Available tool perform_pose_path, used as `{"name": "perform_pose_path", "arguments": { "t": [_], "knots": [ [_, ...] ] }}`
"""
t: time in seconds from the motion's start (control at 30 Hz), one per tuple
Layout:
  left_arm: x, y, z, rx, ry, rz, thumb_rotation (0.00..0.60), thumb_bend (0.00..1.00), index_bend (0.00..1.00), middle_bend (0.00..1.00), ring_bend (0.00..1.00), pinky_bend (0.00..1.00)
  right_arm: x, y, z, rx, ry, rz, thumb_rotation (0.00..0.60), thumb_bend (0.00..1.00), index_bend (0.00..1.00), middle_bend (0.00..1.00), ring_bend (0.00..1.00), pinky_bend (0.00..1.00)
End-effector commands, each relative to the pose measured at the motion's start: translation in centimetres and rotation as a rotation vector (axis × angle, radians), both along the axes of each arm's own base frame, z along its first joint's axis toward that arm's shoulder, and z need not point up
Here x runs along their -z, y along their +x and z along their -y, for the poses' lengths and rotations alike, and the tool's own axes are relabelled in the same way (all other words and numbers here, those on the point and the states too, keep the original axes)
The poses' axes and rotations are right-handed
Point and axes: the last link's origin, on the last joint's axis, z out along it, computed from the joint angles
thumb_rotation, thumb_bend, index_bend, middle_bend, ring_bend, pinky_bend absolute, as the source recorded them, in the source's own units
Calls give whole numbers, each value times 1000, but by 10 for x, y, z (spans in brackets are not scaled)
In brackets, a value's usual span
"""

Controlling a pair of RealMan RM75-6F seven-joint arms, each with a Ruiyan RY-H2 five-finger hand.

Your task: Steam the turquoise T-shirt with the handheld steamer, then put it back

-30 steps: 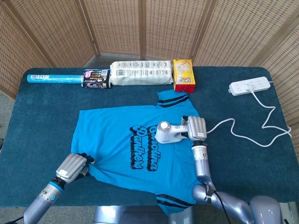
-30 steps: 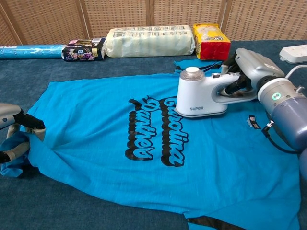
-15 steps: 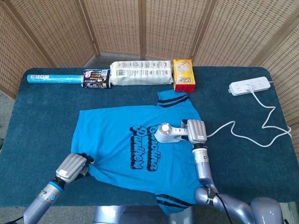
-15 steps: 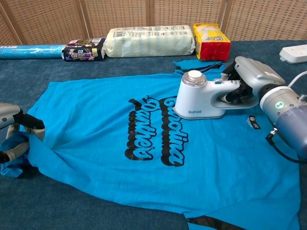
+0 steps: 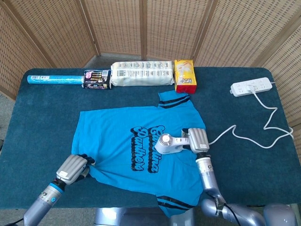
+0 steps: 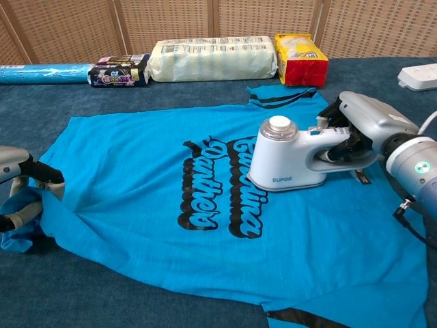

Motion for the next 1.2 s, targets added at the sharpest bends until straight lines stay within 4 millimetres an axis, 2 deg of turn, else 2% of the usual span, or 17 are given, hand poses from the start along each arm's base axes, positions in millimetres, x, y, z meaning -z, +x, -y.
{"name": "perform_pose_path", "arguments": {
  "t": [0.03,0.13,0.23,0.67,0.9,1.2],
  "knots": [
    [0,0,0,1,-1,0,600,542,563,549,453,559,-4,-3,-8,-6,3,0,600,331,764,771,803,725],
    [1,0,1,3,-4,1,600,542,563,548,453,559,-6,-7,-14,-2,1,7,600,331,763,771,803,725],
    [1,1,1,6,-4,2,600,542,563,549,453,559,-10,-6,-11,7,-12,24,600,330,764,771,803,725],
    [-1,2,1,3,4,-2,600,543,563,548,453,559,-25,8,31,52,-107,47,600,330,764,771,803,725],
    [-2,1,2,-3,2,-5,600,542,563,548,453,559,-13,2,46,95,-105,5,600,330,764,771,804,725],
    [-1,0,2,-5,2,-4,600,542,563,548,453,559,0,-8,41,86,-81,-38,600,330,763,771,806,727]
  ]
}}
